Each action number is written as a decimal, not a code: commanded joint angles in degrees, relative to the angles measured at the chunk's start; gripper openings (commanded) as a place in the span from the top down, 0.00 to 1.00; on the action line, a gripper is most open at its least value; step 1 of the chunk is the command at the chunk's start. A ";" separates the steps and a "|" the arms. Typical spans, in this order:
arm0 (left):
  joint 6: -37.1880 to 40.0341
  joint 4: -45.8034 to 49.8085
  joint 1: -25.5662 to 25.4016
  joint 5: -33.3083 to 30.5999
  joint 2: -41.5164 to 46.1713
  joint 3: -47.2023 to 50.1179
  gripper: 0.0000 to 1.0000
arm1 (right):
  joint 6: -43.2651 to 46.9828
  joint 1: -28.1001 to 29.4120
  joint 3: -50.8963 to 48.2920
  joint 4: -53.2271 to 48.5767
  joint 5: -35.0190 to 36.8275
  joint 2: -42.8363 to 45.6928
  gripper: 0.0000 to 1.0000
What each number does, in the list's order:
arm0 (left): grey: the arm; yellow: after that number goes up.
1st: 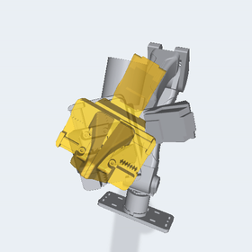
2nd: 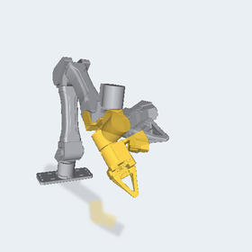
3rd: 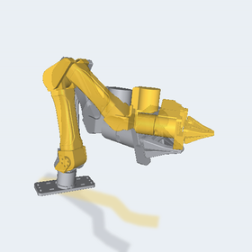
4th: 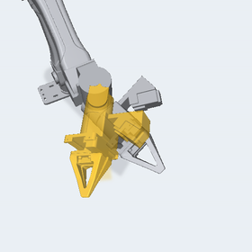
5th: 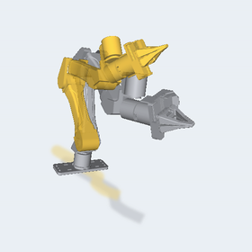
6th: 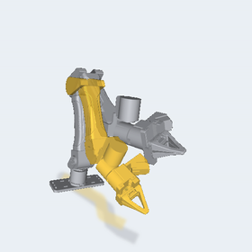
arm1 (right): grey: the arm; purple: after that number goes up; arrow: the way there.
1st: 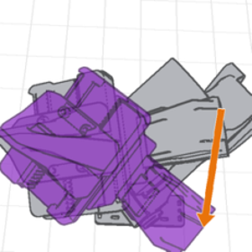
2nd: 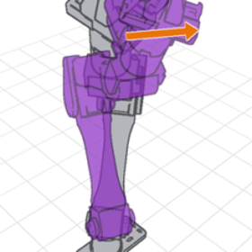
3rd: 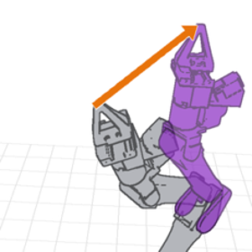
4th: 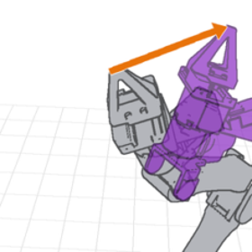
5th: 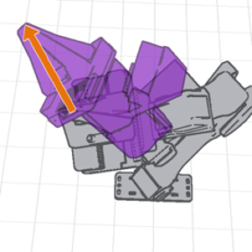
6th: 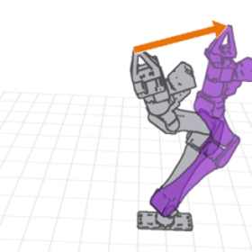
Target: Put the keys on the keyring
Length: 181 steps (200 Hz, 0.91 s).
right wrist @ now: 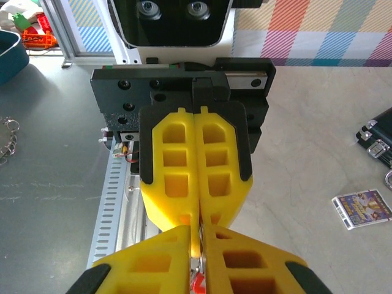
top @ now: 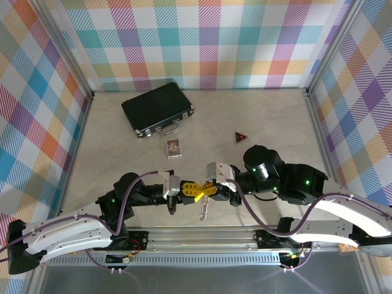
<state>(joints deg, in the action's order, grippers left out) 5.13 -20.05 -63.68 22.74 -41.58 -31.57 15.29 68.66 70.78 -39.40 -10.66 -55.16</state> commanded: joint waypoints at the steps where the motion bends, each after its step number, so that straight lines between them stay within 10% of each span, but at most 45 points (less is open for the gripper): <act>1: -1.46 -8.71 -0.22 -0.17 0.73 0.10 1.00 | -1.22 0.39 -1.33 1.95 -2.36 -0.23 0.86; 181: -0.73 -6.33 -0.21 -1.47 7.08 0.28 1.00 | -6.54 0.24 -9.94 11.04 -1.65 6.92 0.69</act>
<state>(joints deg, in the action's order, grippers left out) 4.25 -23.05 -63.68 21.41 -35.79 -30.48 10.46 68.71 62.19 -31.79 -11.46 -48.49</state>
